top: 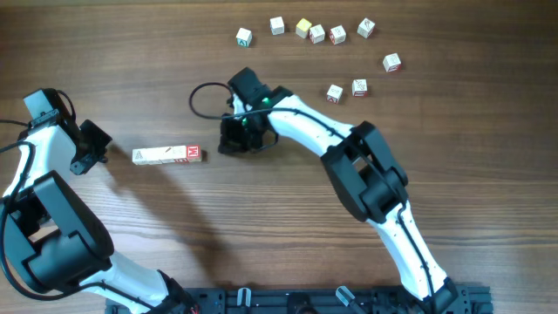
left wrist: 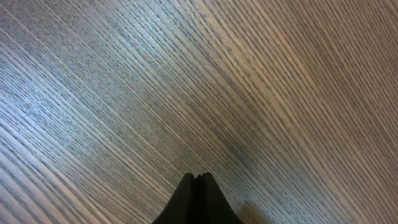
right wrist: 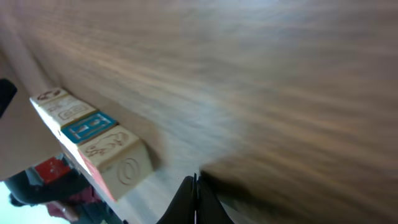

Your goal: Form a horizontal line

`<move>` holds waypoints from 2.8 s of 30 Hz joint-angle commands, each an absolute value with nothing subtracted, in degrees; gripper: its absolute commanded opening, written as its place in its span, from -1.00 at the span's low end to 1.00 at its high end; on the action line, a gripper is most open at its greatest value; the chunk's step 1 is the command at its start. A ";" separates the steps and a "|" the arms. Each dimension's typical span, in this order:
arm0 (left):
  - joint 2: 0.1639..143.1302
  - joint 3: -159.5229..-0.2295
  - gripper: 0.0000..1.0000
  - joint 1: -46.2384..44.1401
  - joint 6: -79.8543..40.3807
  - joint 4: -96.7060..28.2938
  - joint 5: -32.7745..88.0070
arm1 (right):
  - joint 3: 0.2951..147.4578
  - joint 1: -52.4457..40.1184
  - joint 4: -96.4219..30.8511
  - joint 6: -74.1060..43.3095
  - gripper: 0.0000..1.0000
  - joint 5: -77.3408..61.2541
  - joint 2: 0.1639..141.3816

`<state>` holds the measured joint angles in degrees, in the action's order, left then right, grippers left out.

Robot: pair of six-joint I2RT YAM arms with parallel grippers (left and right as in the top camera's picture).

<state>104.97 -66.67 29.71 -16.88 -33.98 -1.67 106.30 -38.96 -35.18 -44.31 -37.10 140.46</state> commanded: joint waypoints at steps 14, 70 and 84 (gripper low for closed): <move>96.25 -67.92 -0.92 29.91 -16.69 -30.59 26.63 | 105.43 -28.91 -65.78 -32.97 -0.91 -11.94 122.04; 29.47 -67.35 1.00 17.74 1.30 -63.83 35.83 | 105.41 -28.84 -87.92 -33.15 1.00 10.94 49.91; 4.67 -28.03 1.00 14.79 0.84 -26.02 36.16 | 105.41 -28.84 -87.92 -33.17 0.99 10.94 49.91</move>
<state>9.52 -36.86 14.61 0.43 -30.63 36.03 105.23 -28.77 -87.90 -33.10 9.56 50.00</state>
